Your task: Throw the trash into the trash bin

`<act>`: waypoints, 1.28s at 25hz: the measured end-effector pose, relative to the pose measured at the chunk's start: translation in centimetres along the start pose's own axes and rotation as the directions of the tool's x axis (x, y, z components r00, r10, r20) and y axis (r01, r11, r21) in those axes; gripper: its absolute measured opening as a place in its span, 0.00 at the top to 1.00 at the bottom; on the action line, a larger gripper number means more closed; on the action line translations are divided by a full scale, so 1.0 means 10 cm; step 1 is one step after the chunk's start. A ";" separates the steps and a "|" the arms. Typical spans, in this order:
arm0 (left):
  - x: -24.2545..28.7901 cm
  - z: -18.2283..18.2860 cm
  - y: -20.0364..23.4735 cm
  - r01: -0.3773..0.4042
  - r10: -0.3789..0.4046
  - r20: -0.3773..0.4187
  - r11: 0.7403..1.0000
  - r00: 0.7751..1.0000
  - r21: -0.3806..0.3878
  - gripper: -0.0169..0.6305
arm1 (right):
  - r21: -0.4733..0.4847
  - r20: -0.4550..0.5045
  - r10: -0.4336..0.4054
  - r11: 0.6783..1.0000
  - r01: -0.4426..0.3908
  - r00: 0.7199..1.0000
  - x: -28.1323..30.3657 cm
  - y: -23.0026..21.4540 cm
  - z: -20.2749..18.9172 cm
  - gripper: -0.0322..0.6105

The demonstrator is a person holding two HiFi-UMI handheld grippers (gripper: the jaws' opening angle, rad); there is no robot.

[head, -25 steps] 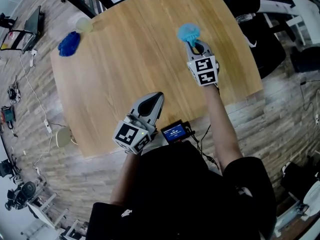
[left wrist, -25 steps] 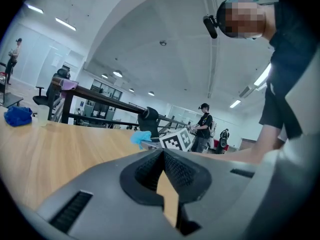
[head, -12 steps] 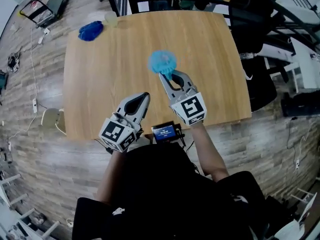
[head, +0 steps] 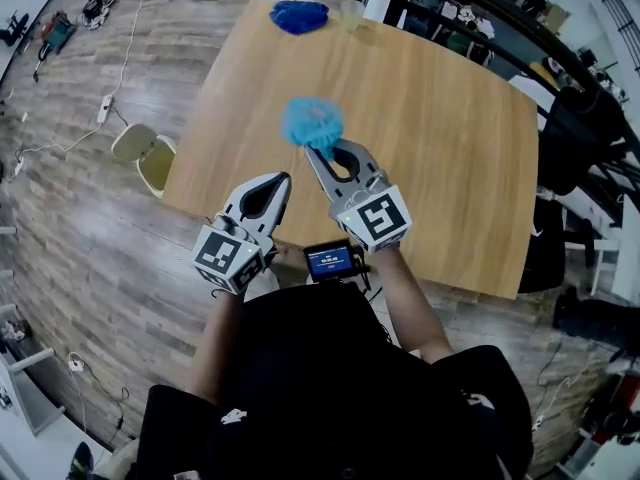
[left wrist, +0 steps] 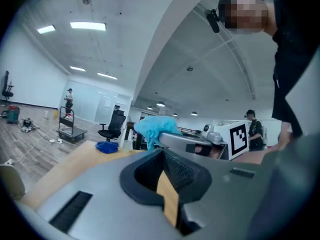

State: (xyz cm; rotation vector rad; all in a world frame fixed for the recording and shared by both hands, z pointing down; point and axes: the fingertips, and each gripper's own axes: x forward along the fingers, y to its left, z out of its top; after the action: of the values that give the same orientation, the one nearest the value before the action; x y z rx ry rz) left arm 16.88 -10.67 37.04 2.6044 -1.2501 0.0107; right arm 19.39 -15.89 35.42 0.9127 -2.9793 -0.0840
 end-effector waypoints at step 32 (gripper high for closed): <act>-3.69 -1.03 3.98 -0.598 0.666 -0.013 0.661 0.746 -0.453 0.98 | 0.265 -0.344 0.508 0.859 -0.438 0.789 5.32 3.29 -2.16 0.94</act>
State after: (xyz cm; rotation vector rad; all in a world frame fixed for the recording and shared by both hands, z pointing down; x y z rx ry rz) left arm -36.02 -3.86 51.65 1.7058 -1.9111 -0.3125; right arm -42.22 -19.45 59.29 0.1189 -2.7369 0.3364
